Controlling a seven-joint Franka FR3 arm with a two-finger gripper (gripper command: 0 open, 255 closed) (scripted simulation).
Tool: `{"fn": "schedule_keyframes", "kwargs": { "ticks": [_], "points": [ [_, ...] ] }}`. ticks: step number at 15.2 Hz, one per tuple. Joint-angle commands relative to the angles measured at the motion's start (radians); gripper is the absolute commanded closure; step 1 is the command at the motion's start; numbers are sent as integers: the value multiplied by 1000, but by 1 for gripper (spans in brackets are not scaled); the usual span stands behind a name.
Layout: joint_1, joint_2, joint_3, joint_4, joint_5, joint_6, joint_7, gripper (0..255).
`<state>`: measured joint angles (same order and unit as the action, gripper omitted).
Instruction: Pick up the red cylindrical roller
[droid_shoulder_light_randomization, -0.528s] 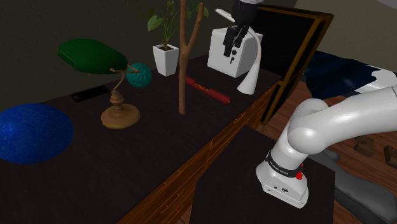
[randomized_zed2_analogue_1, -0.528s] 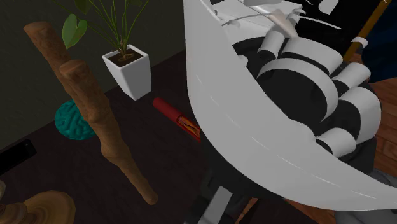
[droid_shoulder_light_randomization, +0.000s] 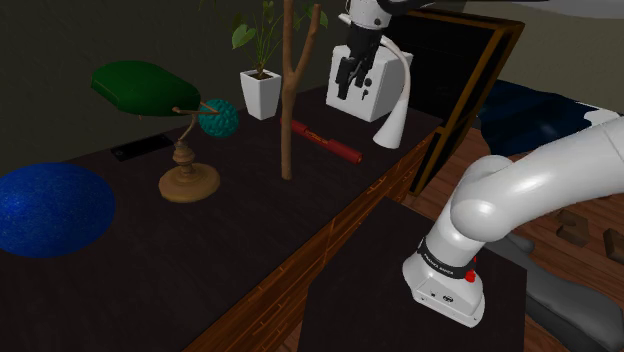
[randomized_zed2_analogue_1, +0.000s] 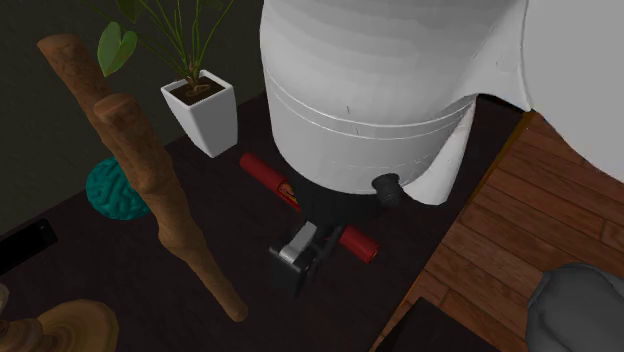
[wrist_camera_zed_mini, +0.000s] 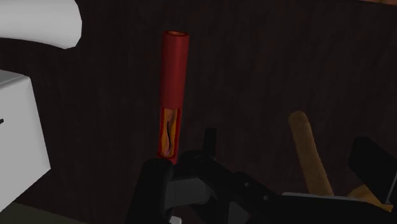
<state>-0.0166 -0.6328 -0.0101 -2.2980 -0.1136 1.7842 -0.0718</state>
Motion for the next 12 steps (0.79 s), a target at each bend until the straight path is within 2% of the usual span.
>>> {"fn": "schedule_keyframes", "kwargs": {
  "ticks": [1, 12],
  "points": [
    [-10, 50, -26, -4, -2, 50, -14, 0],
    [-48, 400, -147, 67, 41, 291, -96, 0]
  ]
}}
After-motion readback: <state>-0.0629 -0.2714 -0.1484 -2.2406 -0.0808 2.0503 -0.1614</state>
